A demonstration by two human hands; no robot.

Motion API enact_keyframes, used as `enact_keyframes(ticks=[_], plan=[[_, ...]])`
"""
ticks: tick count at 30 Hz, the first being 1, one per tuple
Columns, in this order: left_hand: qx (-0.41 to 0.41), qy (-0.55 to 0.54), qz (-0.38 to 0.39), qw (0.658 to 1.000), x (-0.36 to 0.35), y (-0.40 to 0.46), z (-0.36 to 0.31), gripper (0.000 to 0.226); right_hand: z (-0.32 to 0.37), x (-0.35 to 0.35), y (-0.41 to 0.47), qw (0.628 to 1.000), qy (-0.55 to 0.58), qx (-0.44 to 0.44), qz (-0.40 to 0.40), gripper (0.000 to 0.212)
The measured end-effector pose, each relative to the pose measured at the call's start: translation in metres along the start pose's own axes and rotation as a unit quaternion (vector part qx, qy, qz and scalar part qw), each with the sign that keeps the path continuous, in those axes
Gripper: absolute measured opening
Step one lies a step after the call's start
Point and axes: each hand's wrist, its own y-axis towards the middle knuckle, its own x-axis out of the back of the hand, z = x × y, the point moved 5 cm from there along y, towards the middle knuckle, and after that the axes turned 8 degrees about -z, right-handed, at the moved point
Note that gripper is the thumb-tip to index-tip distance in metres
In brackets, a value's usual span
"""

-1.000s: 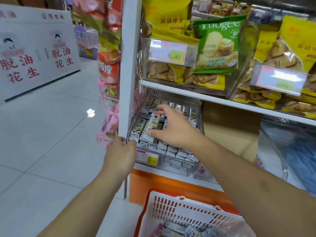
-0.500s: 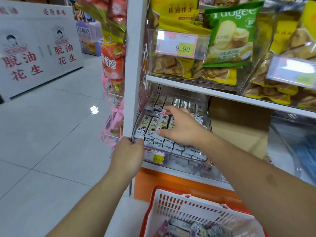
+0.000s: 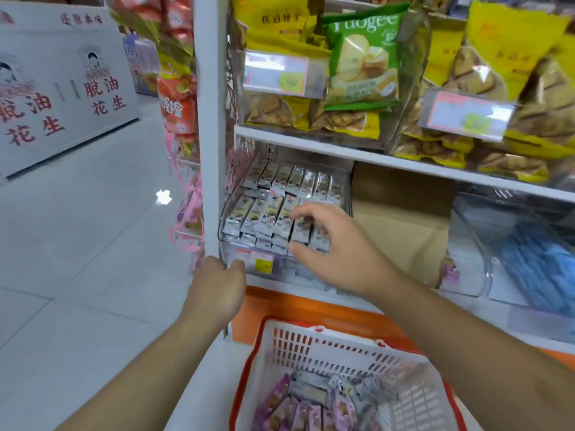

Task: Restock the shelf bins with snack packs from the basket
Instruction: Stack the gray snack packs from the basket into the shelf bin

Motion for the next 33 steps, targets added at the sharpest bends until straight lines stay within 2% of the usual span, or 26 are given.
enact_keyframes(ticks=[3, 7, 10, 12, 17, 20, 25, 28, 31, 33], plan=[[-0.031, 0.086, 0.055, 0.994, -0.034, -0.018, 0.029, 0.035, -0.018, -0.01, -0.053, 0.998, 0.039, -0.038, 0.032, 0.017], [-0.085, 0.239, 0.117, 0.96, -0.085, -0.056, 0.078, 0.048, -0.095, -0.058, -0.132, 0.977, 0.007, -0.163, 0.141, 0.012], [-0.07, 0.289, 0.141, 0.944, -0.108, -0.071, 0.124, 0.061, -0.165, -0.097, -0.188, 0.94, -0.013, -0.278, 0.196, 0.017], [-0.053, 0.292, 0.145, 0.944, -0.12, -0.073, 0.151, 0.068, -0.197, -0.116, -0.214, 0.922, 0.0, -0.33, 0.205, 0.023], [-0.099, 0.313, 0.078, 0.941, -0.136, -0.08, 0.178, 0.075, -0.239, -0.173, -0.241, 0.893, 0.018, -0.394, 0.216, 0.045], [-0.118, 0.343, 0.039, 0.931, -0.142, -0.079, 0.182, 0.076, -0.246, -0.21, -0.243, 0.886, 0.042, -0.395, 0.239, 0.056], [-0.12, 0.36, 0.026, 0.925, -0.147, -0.076, 0.187, 0.077, -0.253, -0.26, -0.241, 0.889, 0.049, -0.382, 0.249, 0.039], [-0.121, 0.361, 0.024, 0.924, -0.148, -0.075, 0.189, 0.078, -0.276, -0.292, -0.254, 0.904, 0.0, -0.363, 0.226, 0.054], [-0.121, 0.37, 0.028, 0.92, -0.149, -0.074, 0.191, 0.08, -0.267, -0.292, -0.251, 0.917, -0.076, -0.328, 0.213, 0.027], [-0.129, 0.371, 0.03, 0.919, -0.149, -0.074, 0.19, 0.081, -0.265, -0.295, -0.254, 0.915, -0.093, -0.312, 0.236, 0.016]])
